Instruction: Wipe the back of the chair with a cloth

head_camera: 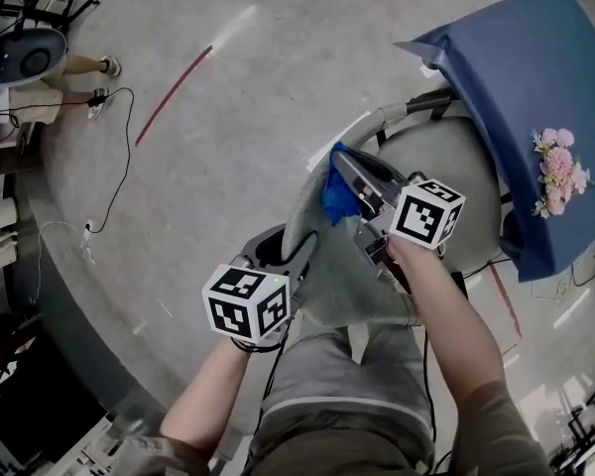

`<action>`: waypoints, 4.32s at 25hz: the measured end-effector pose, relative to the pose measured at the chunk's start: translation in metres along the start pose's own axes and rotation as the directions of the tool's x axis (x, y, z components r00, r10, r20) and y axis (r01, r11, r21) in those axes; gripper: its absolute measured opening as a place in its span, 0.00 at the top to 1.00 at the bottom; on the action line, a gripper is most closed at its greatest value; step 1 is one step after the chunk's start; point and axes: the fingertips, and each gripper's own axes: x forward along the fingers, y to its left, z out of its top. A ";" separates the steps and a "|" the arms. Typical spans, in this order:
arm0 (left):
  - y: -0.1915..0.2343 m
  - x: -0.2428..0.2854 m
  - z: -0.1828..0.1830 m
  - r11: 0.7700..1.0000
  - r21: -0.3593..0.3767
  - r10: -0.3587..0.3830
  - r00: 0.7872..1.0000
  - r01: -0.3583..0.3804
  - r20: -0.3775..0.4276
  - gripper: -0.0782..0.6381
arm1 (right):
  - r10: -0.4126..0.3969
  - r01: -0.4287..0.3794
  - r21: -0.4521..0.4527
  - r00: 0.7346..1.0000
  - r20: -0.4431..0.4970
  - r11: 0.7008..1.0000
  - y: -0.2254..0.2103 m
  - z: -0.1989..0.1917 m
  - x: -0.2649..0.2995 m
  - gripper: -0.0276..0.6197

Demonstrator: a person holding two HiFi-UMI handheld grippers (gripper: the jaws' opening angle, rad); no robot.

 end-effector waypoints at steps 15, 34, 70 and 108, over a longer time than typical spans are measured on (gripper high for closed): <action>0.000 0.000 0.000 1.000 0.011 -0.019 1.000 0.019 0.002 0.67 | -0.022 0.060 0.228 0.986 -0.164 0.972 -0.024 -0.107 -0.026 0.88; -0.003 -0.005 0.001 0.997 0.076 0.032 0.999 -0.031 -0.017 0.66 | 0.123 0.057 0.383 0.895 -0.428 0.922 0.025 -0.157 -0.062 0.88; -0.006 -0.076 -0.030 0.999 0.013 0.035 0.999 -0.035 0.034 0.72 | -0.095 0.114 0.005 0.851 -0.516 0.994 0.053 -0.209 -0.129 0.88; -0.112 -0.191 0.171 0.947 0.320 -0.127 0.909 -0.007 0.398 0.72 | 0.111 -0.005 -0.564 0.982 0.153 0.826 0.313 0.115 -0.173 0.88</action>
